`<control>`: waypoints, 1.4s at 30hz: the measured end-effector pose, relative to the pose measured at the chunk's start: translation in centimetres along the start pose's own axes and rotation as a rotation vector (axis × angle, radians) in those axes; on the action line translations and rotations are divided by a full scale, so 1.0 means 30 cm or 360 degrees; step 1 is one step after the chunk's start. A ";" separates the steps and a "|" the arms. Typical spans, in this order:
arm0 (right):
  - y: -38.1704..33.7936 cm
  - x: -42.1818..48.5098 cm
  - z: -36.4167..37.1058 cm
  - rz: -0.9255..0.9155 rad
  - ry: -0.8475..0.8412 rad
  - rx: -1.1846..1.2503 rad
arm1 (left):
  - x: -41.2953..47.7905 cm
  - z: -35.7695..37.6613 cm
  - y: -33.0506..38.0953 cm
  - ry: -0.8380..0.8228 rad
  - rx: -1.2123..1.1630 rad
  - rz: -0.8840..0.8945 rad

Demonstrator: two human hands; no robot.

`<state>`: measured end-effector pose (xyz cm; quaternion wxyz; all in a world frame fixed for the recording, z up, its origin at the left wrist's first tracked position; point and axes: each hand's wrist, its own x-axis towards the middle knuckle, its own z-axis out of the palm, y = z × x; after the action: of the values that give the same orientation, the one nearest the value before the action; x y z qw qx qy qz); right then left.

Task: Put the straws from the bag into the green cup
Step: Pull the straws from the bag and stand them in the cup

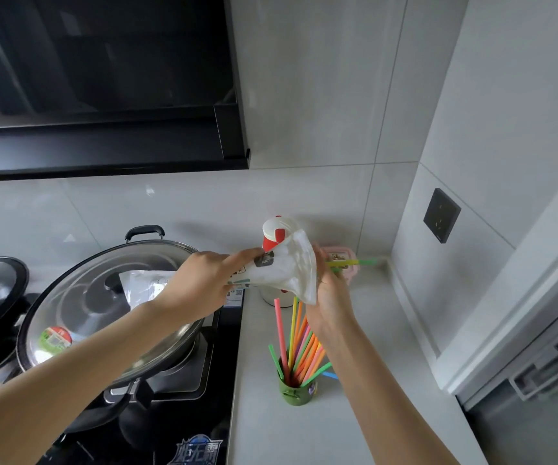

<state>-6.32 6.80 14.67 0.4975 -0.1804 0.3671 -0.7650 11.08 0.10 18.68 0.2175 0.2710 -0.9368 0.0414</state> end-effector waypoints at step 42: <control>0.133 0.002 -0.133 -0.0221 -0.0185 -0.1349 | -0.246 0.044 -0.177 0.0134 0.0260 -0.0176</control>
<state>-6.39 7.32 9.05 0.3467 -0.4357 0.6071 -0.5669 18.98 -1.06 14.11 0.2358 0.3371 -0.9039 0.1171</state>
